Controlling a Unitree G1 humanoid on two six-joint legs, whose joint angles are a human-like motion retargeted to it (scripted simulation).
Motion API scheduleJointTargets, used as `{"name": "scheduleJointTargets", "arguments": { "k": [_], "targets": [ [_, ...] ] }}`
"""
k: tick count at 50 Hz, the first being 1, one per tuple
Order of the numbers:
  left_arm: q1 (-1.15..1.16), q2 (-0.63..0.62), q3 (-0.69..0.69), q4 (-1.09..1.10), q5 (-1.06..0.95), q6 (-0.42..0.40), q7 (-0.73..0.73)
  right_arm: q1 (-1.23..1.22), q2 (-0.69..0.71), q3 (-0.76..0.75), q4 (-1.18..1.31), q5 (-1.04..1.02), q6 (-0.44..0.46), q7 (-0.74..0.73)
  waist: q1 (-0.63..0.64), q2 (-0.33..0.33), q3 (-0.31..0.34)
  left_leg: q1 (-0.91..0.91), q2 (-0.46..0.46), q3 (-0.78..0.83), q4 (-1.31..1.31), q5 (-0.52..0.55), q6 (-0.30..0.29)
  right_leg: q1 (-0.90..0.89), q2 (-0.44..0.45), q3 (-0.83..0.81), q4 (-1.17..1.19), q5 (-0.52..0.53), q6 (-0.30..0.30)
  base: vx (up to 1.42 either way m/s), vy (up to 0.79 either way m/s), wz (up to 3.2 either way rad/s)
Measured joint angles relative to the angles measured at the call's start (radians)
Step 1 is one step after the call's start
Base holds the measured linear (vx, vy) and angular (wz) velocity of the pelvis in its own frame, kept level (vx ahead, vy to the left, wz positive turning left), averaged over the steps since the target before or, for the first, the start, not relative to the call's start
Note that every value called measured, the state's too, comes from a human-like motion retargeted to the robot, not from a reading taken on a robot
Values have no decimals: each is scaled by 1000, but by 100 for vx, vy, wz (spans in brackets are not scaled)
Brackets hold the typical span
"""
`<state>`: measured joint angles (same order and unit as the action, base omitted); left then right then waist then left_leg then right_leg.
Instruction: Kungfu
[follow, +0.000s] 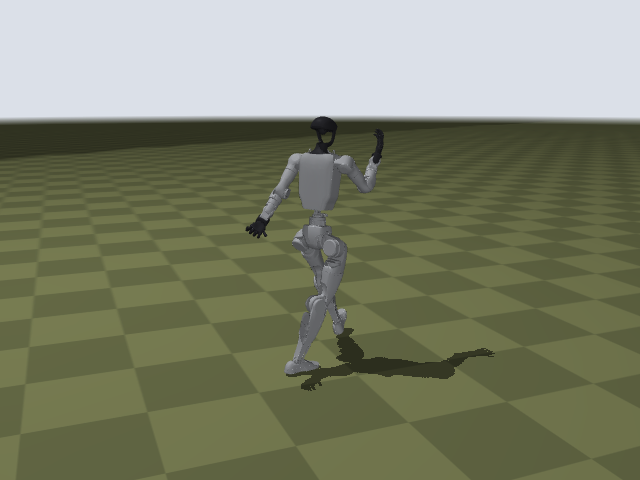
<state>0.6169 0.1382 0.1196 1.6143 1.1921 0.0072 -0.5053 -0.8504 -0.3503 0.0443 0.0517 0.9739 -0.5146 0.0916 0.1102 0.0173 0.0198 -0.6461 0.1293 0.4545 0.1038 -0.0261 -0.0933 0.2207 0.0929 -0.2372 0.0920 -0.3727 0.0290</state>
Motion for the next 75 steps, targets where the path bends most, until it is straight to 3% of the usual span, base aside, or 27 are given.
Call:
{"name": "scheduleJointTargets", "arguments": {
  "k": [3, 7, 10, 12, 15, 18, 22, 25, 27, 30, 33, 38, 40, 43, 46, 48, 50, 52, 55, 60, 65, 68, 70, 75],
  "targets": [
    [16, 16, 55, 31, -8, 25, -40, 0, 6, 1, 17, -14, -4, -1, 3, -27, -26, -17, 6, 81, 9, -90, 98, 19, -14, -30, 1, 43, 37, 83, -7, 2],
    [2, 41, 138, 68, -74, 82, -4, 19, 32, -11, 89, -47, -12, 9, 18, -73, -58, 52, 16, 181, 71, -133, 163, 50, -41, -22, 21, 181, 120, 100, -6, -34],
    [-23, 82, 188, 86, -170, 115, 55, 73, 66, -30, 213, -133, -11, 47, -31, -101, -123, 83, 1, 219, 71, 7, 189, 73, -53, -69, 46, 387, 196, 126, -5, 29],
    [-68, 105, 236, 86, -244, 139, 96, 124, 114, -30, 339, -232, 11, 78, -93, -107, -166, 66, 16, 189, 154, -22, 181, 47, -63, -72, 119, 535, 224, 121, -9, 52],
    [-246, 133, 253, 86, -381, 112, 206, 155, 131, -49, 633, -421, 62, 118, -140, -42, -143, 134, 36, 112, 192, -101, 170, 8, -18, -82, 261, 690, 231, 72, -2, 85],
    [-462, 188, 128, 76, -527, 16, 319, 257, 120, -92, 972, -716, 228, 170, -201, 5, -143, 213, 32, 22, 199, -160, 161, -47, -24, -203, 397, 526, 193, 96, -10, 121],
    [-780, 209, 53, -45, -420, -98, 392, 409, 92, -138, 1362, -1141, 511, 62, -257, 29, -107, 341, -10, -64, 155, -196, 159, -170, -45, -187, 481, 314, 163, 77, -13, 123],
    [-979, 163, 21, -247, -350, -247, 343, 540, 101, -171, 1620, -1356, 686, -50, -325, 45, -73, 438, -56, -134, 114, -222, 165, -249, -97, -194, 442, 217, 120, 64, -16, 144],
    [-1120, 136, -7, -362, -358, -361, 384, 703, 116, -178, 1648, -1446, 773, -31, -375, 48, -53, 501, -78, -173, 89, -239, 161, -308, -142, -177, 397, 187, 82, 71, -28, 112],
    [-1292, 148, -94, -583, -415, -504, 499, 960, 144, -212, 1648, -1546, 806, 26, -455, 57, -23, 593, -97, -217, 64, -272, 154, -397, -191, -117, 312, 172, 18, 58, -29, 84],
    [-1440, 229, -157, -835, -456, -602, 594, 1180, 152, -249, 1648, -1592, 759, 122, -541, 63, 6, 664, -105, -247, 65, -314, 140, -474, -224, -34, 205, 242, -40, 59, -46, 57],
    [-1689, 481, -248, -1157, -535, -649, 827, 1493, 123, -360, 1648, -1636, 678, 195, -709, 90, 51, 758, -85, -276, 89, -391, 107, -569, -249, 70, 18, 308, -120, 52, -42, 32],
    [-1767, 578, -254, -1236, -555, -667, 897, 1593, 102, -415, 1648, -1615, 685, 188, -773, 107, 58, 795, -71, -275, 92, -424, 92, -595, -250, 83, -35, 290, -149, 61, -46, 4],
    [-1848, 695, -262, -1306, -559, -679, 962, 1692, 89, -505, 1648, -1486, 813, 159, -859, 137, 54, 836, -59, -283, 106, -477, 80, -624, -244, 141, -25, 229, -146, 68, -53, 21],
    [-1922, 748, -260, -1319, -535, -674, 982, 1731, 121, -620, 1648, -1307, 856, 130, -913, 129, 53, 896, -69, -305, 118, -522, 65, -613, -248, 202, 60, 192, -48, 61, -57, 55],
    [-1950, 766, -259, -1312, -514, -673, 989, 1733, 148, -690, 1648, -1201, 824, 134, -954, 112, 35, 930, -83, -341, 129, -532, 58, -590, -288, 127, 77, 317, 44, 70, -88, 90],
    [-1955, 753, -268, -1315, -474, -669, 1015, 1712, 183, -734, 1648, -1082, 790, 146, -930, 123, -9, 934, -84, -342, 127, -514, 62, -649, -304, 122, 159, 404, 100, 60, -88, 45],
    [-1964, 718, -276, -1310, -410, -654, 1083, 1635, 214, -779, 1648, -970, 748, 127, -905, 144, -16, 917, -55, -345, 131, -473, 68, -705, -275, 136, 252, 375, 88, 42, -59, 60],
    [-1944, 680, -255, -1278, -345, -638, 1169, 1475, 188, -824, 1648, -837, 614, 143, -934, 165, -3, 892, -25, -391, 127, -383, 65, -702, -327, -16, 346, 309, 27, 28, -26, 127],
    [-1899, 652, -260, -1237, -335, -616, 1177, 1240, 116, -802, 1445, -521, 484, 190, -901, 196, 22, 816, 39, -463, 133, -269, 49, -709, -343, -94, 442, 228, -54, 26, -36, 143],
    [-1807, 538, -251, -1197, -262, -537, 1150, 1104, -97, -808, 1210, -334, 513, 365, -801, 191, 23, 723, 88, -448, 108, -199, 8, -694, -415, -221, 511, 113, -39, 6, -34, 174],
    [-1696, 435, -236, -1191, -277, -526, 1114, 1056, -264, -811, 1100, -312, 529, 460, -743, 187, 36, 662, 133, -370, 73, -175, -90, -697, -465, -305, 569, 47, -21, -21, -22, 182],
    [-1607, 360, -240, -1207, -330, -534, 1103, 1030, -378, -778, 1040, -253, 513, 495, -702, 184, 49, 620, 163, -313, 49, -163, -156, -705, -498, -356, 615, 3, -13, -12, -35, 183],
    [-1383, 178, -250, -1262, -424, -639, 1123, 1006, -651, -669, 873, -31, 576, 662, -644, 116, 70, 457, 57, -266, -7, -163, -168, -788, -716, -395, 739, -37, 21, -40, -17, 228]
  ]
}}
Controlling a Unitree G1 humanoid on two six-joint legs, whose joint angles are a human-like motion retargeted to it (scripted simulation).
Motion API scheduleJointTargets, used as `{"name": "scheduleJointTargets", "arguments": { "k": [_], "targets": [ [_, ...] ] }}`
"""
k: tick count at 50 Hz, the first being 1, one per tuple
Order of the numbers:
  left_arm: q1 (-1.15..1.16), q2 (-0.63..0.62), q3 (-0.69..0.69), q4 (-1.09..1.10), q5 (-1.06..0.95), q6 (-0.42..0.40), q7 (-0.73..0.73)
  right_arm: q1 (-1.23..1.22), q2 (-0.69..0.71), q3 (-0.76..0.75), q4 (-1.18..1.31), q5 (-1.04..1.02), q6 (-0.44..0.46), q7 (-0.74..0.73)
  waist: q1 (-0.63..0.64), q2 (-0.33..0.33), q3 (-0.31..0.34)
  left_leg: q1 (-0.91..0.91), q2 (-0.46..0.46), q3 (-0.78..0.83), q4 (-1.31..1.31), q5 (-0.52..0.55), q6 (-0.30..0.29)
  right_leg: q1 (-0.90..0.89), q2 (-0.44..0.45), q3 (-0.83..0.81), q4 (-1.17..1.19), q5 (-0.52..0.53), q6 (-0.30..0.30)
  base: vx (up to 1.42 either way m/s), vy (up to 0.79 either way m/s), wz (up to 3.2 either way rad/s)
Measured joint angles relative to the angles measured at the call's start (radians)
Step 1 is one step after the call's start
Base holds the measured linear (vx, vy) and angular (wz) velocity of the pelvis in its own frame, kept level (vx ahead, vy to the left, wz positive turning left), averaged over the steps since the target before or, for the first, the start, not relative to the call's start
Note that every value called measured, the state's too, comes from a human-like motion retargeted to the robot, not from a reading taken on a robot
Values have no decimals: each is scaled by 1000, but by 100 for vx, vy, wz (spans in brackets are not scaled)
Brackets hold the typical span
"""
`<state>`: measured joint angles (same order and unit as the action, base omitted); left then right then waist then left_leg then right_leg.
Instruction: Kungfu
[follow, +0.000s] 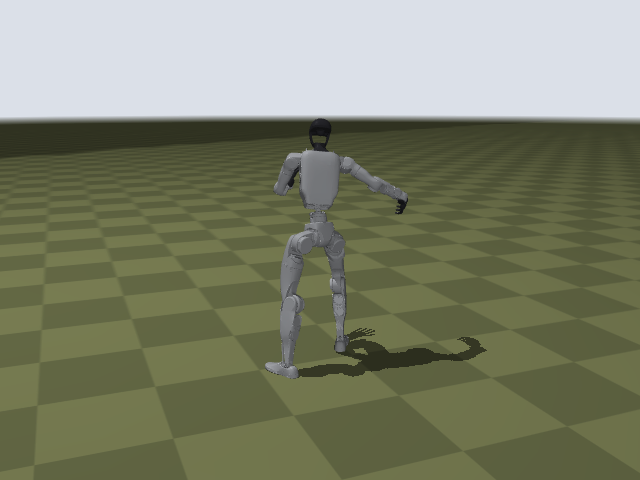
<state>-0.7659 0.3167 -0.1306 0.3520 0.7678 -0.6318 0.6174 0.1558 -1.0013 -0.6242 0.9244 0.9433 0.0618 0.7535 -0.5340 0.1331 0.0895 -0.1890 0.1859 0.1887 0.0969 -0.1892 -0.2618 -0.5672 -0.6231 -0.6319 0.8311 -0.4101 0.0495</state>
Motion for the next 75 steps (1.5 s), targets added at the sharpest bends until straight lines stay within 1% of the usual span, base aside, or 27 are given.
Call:
{"name": "scheduleJointTargets", "arguments": {
  "k": [3, 5, 8, 10, 13, 15, 18, 22, 24, 27, 30, 33, 35, 41, 44, 46, 48, 50, 53, 55, 58, 60, 65, 68, 70, 72, 75],
  "targets": [
    [158, -96, -39, 42, 66, 30, 82, -47, -50, 60, -157, 29, 24, 72, 42, 8, 29, -82, 75, 117, -27, -12, 0, -3, -34, -83, 68, -48, -19, -49, -41, 204],
    [277, -161, -77, 131, 146, 90, 168, -151, -14, 156, -254, -5, 34, 108, 90, 37, 53, -119, 168, 186, -32, 25, 0, 13, 3, -137, 83, -84, -29, -33, -40, 109],
    [442, -220, -94, 355, 214, 191, 239, -428, 147, 435, -250, -78, 74, 193, 135, 70, 80, -145, 289, 319, -30, 121, 70, 21, 60, -179, 81, -112, -38, -9, -28, 53],
    [519, -262, -66, 513, 201, 255, 260, -621, 307, 620, -138, -164, 117, 280, 140, 89, 98, -152, 315, 426, -57, 199, 70, 4, 56, -197, 101, -124, -43, -17, 0, 54],
    [593, -301, -34, 651, 180, 252, 296, -777, 556, 754, 142, -346, 152, 412, 181, 134, 133, -180, 314, 389, -79, 258, 7, -18, 55, -202, 143, -138, -46, -10, 10, 32],
    [622, -302, -31, 687, 182, 244, 339, -834, 691, 797, 323, -481, 188, 440, 217, 160, 146, -231, 293, 317, -74, 314, 0, -44, 33, -204, 171, -127, -52, -5, 17, 50],
    [636, -278, -46, 686, 204, 291, 380, -825, 778, 879, 382, -566, 247, 485, 268, 175, 152, -295, 238, 282, -74, 354, 0, -100, -23, -174, 218, -105, -45, -4, 22, 74],
    [649, -263, -22, 679, 223, 370, 421, -764, 872, 876, 364, -691, 170, 571, 284, 175, 154, -336, 197, 211, -61, 353, 0, -111, -51, -150, 234, -75, -18, 9, 12, 55],
    [661, -266, -10, 685, 207, 396, 419, -743, 897, 862, 375, -685, 165, 580, 285, 169, 151, -338, 192, 188, -58, 354, 0, -101, -41, -136, 222, -59, -11, 22, 2, 30],
    [667, -263, -6, 676, 168, 415, 395, -735, 886, 857, 377, -603, 203, 549, 295, 152, 150, -337, 194, 164, -46, 358, 0, -72, -16, -124, 188, -36, -9, 34, 12, 13],
    [674, -250, -3, 631, 143, 453, 349, -732, 834, 861, 309, -500, 212, 365, 331, 140, 145, -345, 224, 147, -7, 349, 0, -17, 28, -136, 129, -16, -17, 39, 11, -4],
    [708, -255, 23, 577, 108, 525, 322, -723, 754, 914, 181, -384, 126, 142, 382, 142, 131, -362, 285, 154, 60, 320, 0, 62, 101, -163, 41, -1, -30, 51, 29, -6],
    [739, -265, 48, 544, 70, 539, 310, -715, 705, 951, 82, -352, 65, 52, 418, 146, 115, -369, 321, 190, 107, 302, 0, 119, 139, -183, -26, 22, -30, 57, 57, 0],
    [852, -248, 162, 469, -38, 459, 232, -740, 616, 1039, -183, -393, 17, 49, 516, 127, 40, -403, 355, 332, 274, 226, 79, 262, 189, -207, -259, 173, -17, 49, 47, 26],
    [902, -220, 242, 448, -43, 441, 231, -776, 612, 1071, -278, -402, -4, 58, 559, 114, 7, -412, 332, 338, 342, 147, 121, 340, 208, -204, -393, 251, -1, 47, 63, 41],
    [935, -195, 297, 440, -34, 434, 231, -804, 619, 1089, -328, -405, -30, 51, 593, 108, -15, -404, 298, 316, 375, 71, 131, 407, 223, -211, -488, 292, 33, 62, 85, 44],
    [968, -170, 359, 433, -26, 417, 210, -826, 632, 1106, -369, -409, -60, 42, 623, 101, -45, -386, 262, 301, 394, 7, 129, 479, 241, -225, -572, 283, 68, 68, 76, 62],
    [991, -138, 435, 429, -30, 379, 164, -842, 656, 1125, -399, -423, -89, 29, 633, 92, -77, -388, 224, 281, 425, -39, 161, 555, 263, -250, -645, 235, 76, 76, 79, 106],
    [965, -40, 525, 420, -102, 277, 16, -869, 674, 1145, -436, -466, -133, -12, 590, 94, -106, -387, 133, 177, 442, -86, 214, 671, 340, -237, -738, 173, 7, 64, 53, 206],
    [912, 61, 531, 404, -188, 194, -142, -874, 646, 1128, -481, -497, -176, -45, 566, 86, -111, -362, 53, 102, 439, -99, 249, 685, 399, -41, -728, 180, -80, 69, 42, 246],
    [779, 182, 467, 372, -365, 172, -365, -855, 583, 1070, -563, -576, -284, -170, 542, 34, -101, -270, -67, 36, 365, -66, 264, 616, 482, 329, -607, 178, 39, 58, 27, 202],
    [684, 216, 423, 341, -454, 182, -478, -824, 555, 1025, -616, -642, -364, -281, 512, 25, -84, -196, -118, -15, 300, -38, 266, 561, 544, 419, -533, 155, 121, 49, 22, 160],
    [487, 176, 255, 250, -644, 220, -696, -686, 572, 967, -761, -817, -591, -639, 349, 29, -59, -35, -197, -150, 171, 5, 297, 361, 580, 337, -434, 176, 45, 50, 16, 141],
    [390, 90, 62, 199, -791, 296, -921, -578, 611, 924, -833, -1001, -741, -950, 280, -11, -15, 89, -263, -199, 96, 21, 327, 249, 591, 380, -504, 352, -5, 36, 5, 110],
    [350, -11, -81, 192, -901, 358, -1079, -509, 643, 892, -869, -1139, -805, -1184, 211, -31, 20, 168, -296, -250, 66, 20, 350, 194, 570, 369, -583, 481, -17, 24, 1, 167],
    [342, -144, -203, 220, -1018, 404, -1200, -442, 671, 875, -893, -1301, -821, -1411, 147, -34, 61, 229, -304, -295, 59, 13, 367, 144, 553, 353, -679, 529, 4, 26, 5, 150],
    [383, -330, -303, 305, -1134, 452, -1273, -350, 719, 886, -903, -1489, -750, -1678, 69, -38, 107, 294, -293, -322, 55, 3, 380, 70, 564, 325, -803, 435, 72, 25, 0, 68]
  ]
}}
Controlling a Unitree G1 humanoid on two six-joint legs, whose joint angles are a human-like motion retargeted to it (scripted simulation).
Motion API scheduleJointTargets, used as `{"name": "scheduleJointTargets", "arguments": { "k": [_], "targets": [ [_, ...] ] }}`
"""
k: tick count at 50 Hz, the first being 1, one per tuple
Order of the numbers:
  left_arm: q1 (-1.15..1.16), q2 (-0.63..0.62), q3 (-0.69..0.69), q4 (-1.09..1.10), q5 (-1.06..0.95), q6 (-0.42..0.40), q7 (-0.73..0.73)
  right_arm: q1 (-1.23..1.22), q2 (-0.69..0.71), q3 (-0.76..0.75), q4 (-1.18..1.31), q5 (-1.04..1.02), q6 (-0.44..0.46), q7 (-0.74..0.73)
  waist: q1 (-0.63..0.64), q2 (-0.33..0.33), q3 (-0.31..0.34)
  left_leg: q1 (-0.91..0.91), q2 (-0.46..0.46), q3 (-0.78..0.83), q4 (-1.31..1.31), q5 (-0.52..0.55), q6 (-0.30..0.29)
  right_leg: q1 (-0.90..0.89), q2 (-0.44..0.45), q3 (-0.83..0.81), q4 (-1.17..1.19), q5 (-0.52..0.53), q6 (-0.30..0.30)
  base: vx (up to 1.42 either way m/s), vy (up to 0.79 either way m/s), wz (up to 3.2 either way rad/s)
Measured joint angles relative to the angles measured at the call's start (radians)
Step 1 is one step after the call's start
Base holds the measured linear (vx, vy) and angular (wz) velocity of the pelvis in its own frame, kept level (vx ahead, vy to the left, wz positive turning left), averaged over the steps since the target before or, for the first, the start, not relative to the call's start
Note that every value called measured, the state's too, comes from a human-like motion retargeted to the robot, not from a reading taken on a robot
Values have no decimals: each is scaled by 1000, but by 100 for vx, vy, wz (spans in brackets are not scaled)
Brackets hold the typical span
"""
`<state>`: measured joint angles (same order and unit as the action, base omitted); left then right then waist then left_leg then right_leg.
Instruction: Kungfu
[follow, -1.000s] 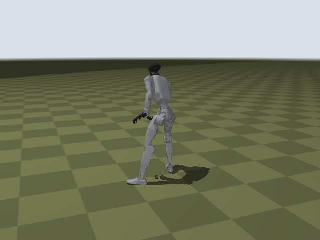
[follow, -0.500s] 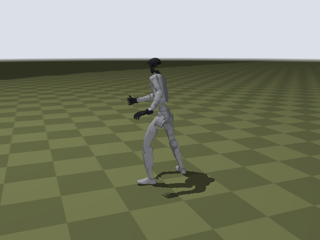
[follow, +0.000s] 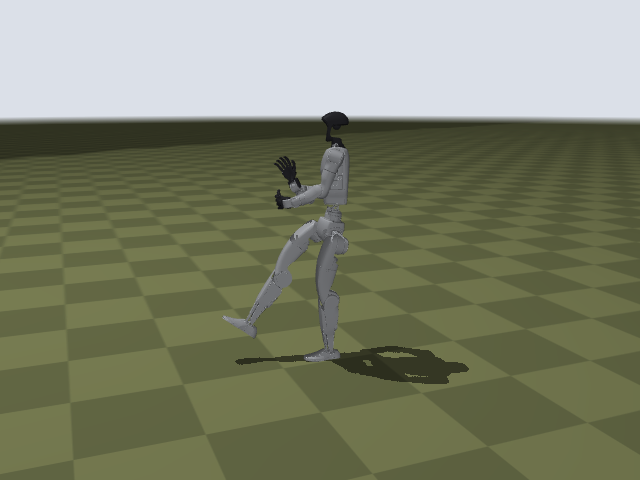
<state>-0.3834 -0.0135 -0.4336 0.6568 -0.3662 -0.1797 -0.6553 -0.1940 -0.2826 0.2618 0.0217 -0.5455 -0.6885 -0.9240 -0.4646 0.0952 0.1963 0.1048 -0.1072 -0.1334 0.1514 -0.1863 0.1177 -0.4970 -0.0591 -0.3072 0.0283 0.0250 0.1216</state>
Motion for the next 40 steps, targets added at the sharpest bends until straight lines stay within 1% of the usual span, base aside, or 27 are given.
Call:
{"name": "scheduleJointTargets", "arguments": {
  "k": [1, 2, 3, 4, 5, 7, 9, 12, 15, 18, 20, 23, 25, 27, 29, 30, 31, 32, 33, 34, 35, 37, 38, 40],
  "targets": [
    [18, -54, -3, 37, -37, 25, 12, 34, -1, -9, -11, -54, 76, -157, -18, -2, 11, 16, 5, 6, -4, 0, 5, -22, 2, -1, -25, -9, -3, 25, -3, 23],
    [34, -100, -2, 67, -78, 41, 24, 69, -1, -17, -20, -107, 139, -282, -35, -2, 21, 29, 11, 13, -6, 0, 9, -42, 4, -7, -41, -18, -14, 24, -3, 10],
    [44, -126, 7, 83, -127, 38, 38, 108, 0, -22, -27, -158, 174, -344, -47, 1, 30, 36, 17, 21, -6, 3, 12, -60, 4, -21, -37, -26, -40, 21, -3, 12],
    [55, -140, 9, 96, -153, 33, 55, 137, -3, -20, -26, -178, 178, -354, -57, -3, 35, 44, 15, 29, -3, 6, 14, -68, -9, -50, -25, -23, -36, 17, -3, 16],
    [65, -149, 7, 107, -167, 26, 73, 159, -8, -14, -20, -183, 166, -336, -66, -11, 38, 51, 10, 37, 1, 9, 16, -70, -28, -88, -9, -15, -16, 15, -5, 25],
    [78, -144, -13, 120, -167, 37, 95, 178, -11, 1, 7, -120, 114, -268, -73, -11, 37, 46, 9, 42, 17, 21, 15, -65, -43, -89, 22, -11, -13, 16, -6, 25],
    [102, -136, -25, 122, -166, 53, 104, 171, -27, 25, 34, -63, 87, -222, -48, -6, 18, 30, 9, 45, 29, 40, 13, -41, -46, -65, 46, -7, -40, 17, -5, 2],
    [143, -122, -5, 103, -192, 58, 131, 137, -47, 61, 60, -32, 74, -167, 29, 0, -34, -12, 0, 49, 40, 64, 3, 19, -40, 7, 80, 7, -76, 14, -8, -19],
    [173, -92, 40, 42, -225, 46, 178, 44, -43, 131, 93, 32, 43, -99, 121, -9, -82, -77, -15, 39, 62, 70, -21, 115, -37, 69, 133, 3, -63, 4, -9, -36],
    [180, -46, 117, -48, -286, 45, 224, -109, -40, 213, 130, 155, -4, 12, 229, -36, -131, -173, -15, 33, 108, 48, -71, 231, -49, 99, 208, 1, -33, -13, -10, -47],
    [172, -10, 168, -122, -329, 20, 276, -235, -52, 268, 139, 268, -39, 106, 308, -58, -169, -258, -5, 42, 158, 29, -104, 312, -66, 86, 256, -15, -11, -22, -15, -38],
    [130, 57, 220, -276, -380, -72, 396, -485, -100, 344, 126, 482, -81, 277, 431, -78, -199, -406, 24, 43, 260, 1, -145, 444, -82, -3, 291, -65, -20, -41, -23, -25],
    [79, 104, 241, -407, -407, -175, 500, -700, -162, 379, 95, 623, -101, 426, 520, -87, -178, -489, 53, 36, 330, -28, -161, 539, -87, -49, 296, -64, -64, -63, -40, -19],
    [28, 134, 234, -560, -408, -300, 630, -917, -245, 420, 26, 777, -115, 586, 633, -116, -151, -570, 79, 45, 417, -62, -179, 629, -88, -36, 264, -43, -94, -50, -57, -37],
    [-16, 142, 227, -714, -372, -408, 747, -1107, -324, 452, -69, 942, -114, 743, 723, -156, -148, -665, 92, 52, 514, -97, -185, 713, -107, -66, 211, -6, -91, -27, -72, -23],
    [-37, 141, 227, -786, -344, -452, 797, -1191, -357, 460, -120, 1021, -107, 813, 762, -181, -154, -711, 100, 56, 555, -108, -186, 749, -116, -81, 182, 29, -78, -21, -74, -23],
    [-59, 135, 227, -841, -309, -484, 836, -1249, -368, 462, -155, 1055, -92, 862, 792, -218, -168, -768, 98, 72, 602, -113, -187, 765, -125, -82, 148, 50, 16, -24, -70, -20],
    [-84, 132, 224, -894, -266, -517, 883, -1306, -378, 461, -189, 1080, -74, 908, 816, -247, -179, -825, 99, 81, 649, -116, -187, 776, -125, -79, 117, 42, 91, -30, -64, -9],
    [-112, 137, 215, -943, -208, -554, 945, -1360, -385, 454, -217, 1086, -55, 952, 825, -262, -188, -881, 106, 79, 693, -116, -185, 775, -106, -66, 91, -23, 128, -34, -62, 5],
    [-137, 150, 214, -984, -153, -581, 1008, -1400, -388, 440, -240, 1065, -34, 989, 828, -263, -196, -932, 123, 59, 726, -107, -192, 762, -67, -52, 76, -80, 140, -39, -61, 15],
    [-162, 167, 217, -1020, -98, -603, 1071, -1434, -388, 422, -259, 1030, -12, 1022, 827, -256, -204, -981, 145, 30, 753, -93, -203, 742, -18, -36, 66, -133, 140, -39, -54, 16],
    [-174, 194, 230, -1061, -21, -624, 1165, -1451, -378, 387, -272, 911, 35, 1019, 824, -226, -219, -1051, 167, -12, 791, -58, -206, 705, 22, -74, 82, -220, 140, -37, -39, 1],
    [-171, 206, 235, -1072, 2, -627, 1194, -1451, -368, 373, -274, 860, 43, 990, 825, -210, -222, -1071, 179, -17, 801, -39, -202, 691, 35, -81, 90, -251, 140, -43, -28, -26],
    [-162, 219, 231, -1084, 29, -622, 1220, -1441, -348, 363, -277, 798, 8, 918, 820, -184, -220, -1096, 201, -24, 806, 2, -205, 671, 64, -64, 101, -294, 140, -48, -23, -29]
  ]
}}
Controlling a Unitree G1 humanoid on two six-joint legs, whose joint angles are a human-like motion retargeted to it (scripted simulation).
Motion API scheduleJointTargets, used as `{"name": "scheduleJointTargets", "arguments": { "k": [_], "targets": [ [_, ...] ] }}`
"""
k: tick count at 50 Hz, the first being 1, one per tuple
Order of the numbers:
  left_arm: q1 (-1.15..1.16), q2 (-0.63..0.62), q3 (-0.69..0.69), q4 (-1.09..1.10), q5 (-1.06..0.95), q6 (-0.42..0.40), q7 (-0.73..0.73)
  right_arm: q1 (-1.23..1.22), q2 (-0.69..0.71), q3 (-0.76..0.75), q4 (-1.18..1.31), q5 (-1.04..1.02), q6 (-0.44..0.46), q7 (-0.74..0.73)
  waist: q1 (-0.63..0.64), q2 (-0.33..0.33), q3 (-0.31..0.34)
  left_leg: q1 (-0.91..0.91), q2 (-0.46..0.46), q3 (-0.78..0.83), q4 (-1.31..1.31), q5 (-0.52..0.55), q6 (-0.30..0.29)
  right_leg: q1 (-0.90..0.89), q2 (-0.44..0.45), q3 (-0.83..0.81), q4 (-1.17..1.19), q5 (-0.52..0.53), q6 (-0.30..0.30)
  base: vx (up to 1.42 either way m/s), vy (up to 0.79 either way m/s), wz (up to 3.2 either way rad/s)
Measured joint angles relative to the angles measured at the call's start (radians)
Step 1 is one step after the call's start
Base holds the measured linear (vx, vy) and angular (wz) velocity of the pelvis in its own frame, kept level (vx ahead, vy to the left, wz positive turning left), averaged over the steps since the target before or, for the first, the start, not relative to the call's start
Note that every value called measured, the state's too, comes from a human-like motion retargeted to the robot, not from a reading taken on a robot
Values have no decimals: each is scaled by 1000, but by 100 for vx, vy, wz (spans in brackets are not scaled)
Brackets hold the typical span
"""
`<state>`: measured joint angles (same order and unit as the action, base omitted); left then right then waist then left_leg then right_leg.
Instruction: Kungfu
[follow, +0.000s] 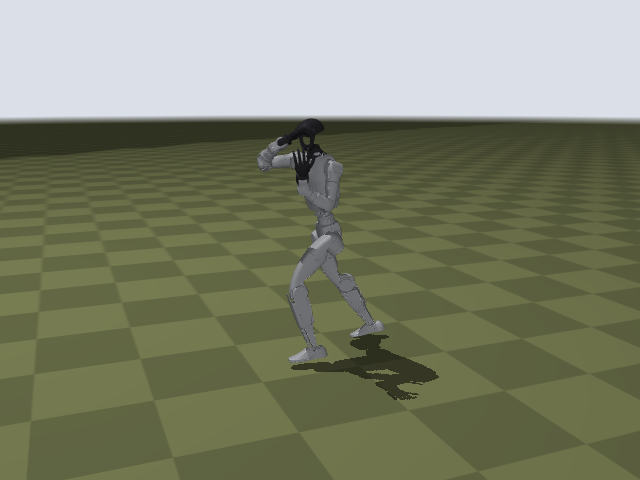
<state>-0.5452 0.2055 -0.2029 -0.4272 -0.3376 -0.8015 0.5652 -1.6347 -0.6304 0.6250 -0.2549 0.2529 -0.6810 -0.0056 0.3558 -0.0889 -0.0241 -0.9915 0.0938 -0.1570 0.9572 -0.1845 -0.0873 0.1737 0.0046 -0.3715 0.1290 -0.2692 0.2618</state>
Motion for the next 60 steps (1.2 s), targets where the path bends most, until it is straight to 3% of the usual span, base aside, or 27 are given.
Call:
{"name": "scheduleJointTargets", "arguments": {
  "k": [5, 17, 25, 30, 34, 38, 42, 45, 47, 50, 55, 60],
  "targets": [
    [39, -15, -23, 31, -21, 26, 35, 64, 15, 19, 52, -55, -49, -129, -26, 16, -12, 16, 5, 12, -64, 69, -13, -13, -18, -2, -5, -21, 0, -15, -2, -11],
    [71, -25, -4, 52, -84, 34, -5, 121, 81, 26, 98, -51, -71, -148, -113, 59, 21, 192, 47, 167, -216, 61, 11, 4, -161, -70, -6, 49, -2, -15, 5, -42],
    [122, -15, 16, 77, -122, 58, -26, 183, 113, 14, 127, -57, -60, -136, -189, 126, 42, 306, 125, 246, -323, 71, 0, -46, -201, -114, 30, 69, -55, -27, 1, -70],
    [203, 16, 110, 163, -117, 82, -52, 269, 132, -31, 171, -165, -29, -181, -239, 191, 47, 390, 214, 296, -396, 83, -27, -109, -212, -140, 116, 64, -100, -37, -5, -96],
    [284, 65, 239, 283, -54, 97, -45, 346, 142, -46, 231, -166, -2, -296, -297, 226, 37, 480, 291, 357, -479, 85, -58, -186, -203, -99, 220, 13, -142, -40, -20, -109],
    [348, 146, 382, 410, 101, 130, -54, 441, 96, -71, 297, -115, 27, -316, -398, 233, 14, 558, 345, 399, -578, 125, -79, -226, -153, -26, 251, -87, -192, -30, -37, -61],
    [375, 239, 465, 487, 349, 167, -131, 572, -29, -120, 373, -177, 64, -301, -493, 201, 3, 629, 388, 467, -683, 282, -43, -275, -71, 107, 254, -115, -236, -41, -61, -63],
    [327, 259, 413, 529, 524, 189, -221, 704, -146, -180, 457, -241, 113, -256, -548, 146, -1, 686, 403, 599, -740, 396, 3, -284, -61, 155, 209, -86, -265, -37, -47, -66],
    [271, 252, 327, 575, 597, 194, -314, 807, -243, -237, 534, -282, 143, -202, -592, 124, -3, 693, 370, 565, -717, 352, -40, -278, -50, 165, 169, -55, -274, -30, -42, -28],
    [138, 195, 144, 672, 676, 190, -446, 991, -391, -386, 689, -394, 171, -132, -661, 113, -11, 609, 272, 375, -530, 160, -96, -265, -42, 115, 84, 3, -282, -21, -29, 3],
    [-24, 67, -163, 716, 732, 203, -536, 1132, -458, -635, 1126, -643, 319, -125, -664, 66, -8, 643, 63, 476, -436, -69, -35, -269, -48, 136, -16, 76, -276, -23, -18, -81],
    [-103, -32, -282, 660, 729, 224, -562, 1097, -467, -813, 1508, -806, 534, -78, -610, 48, 36, 673, -57, 502, -557, -121, -2, -282, 29, 254, -65, 97, -300, -14, -8, -148]
  ]
}}
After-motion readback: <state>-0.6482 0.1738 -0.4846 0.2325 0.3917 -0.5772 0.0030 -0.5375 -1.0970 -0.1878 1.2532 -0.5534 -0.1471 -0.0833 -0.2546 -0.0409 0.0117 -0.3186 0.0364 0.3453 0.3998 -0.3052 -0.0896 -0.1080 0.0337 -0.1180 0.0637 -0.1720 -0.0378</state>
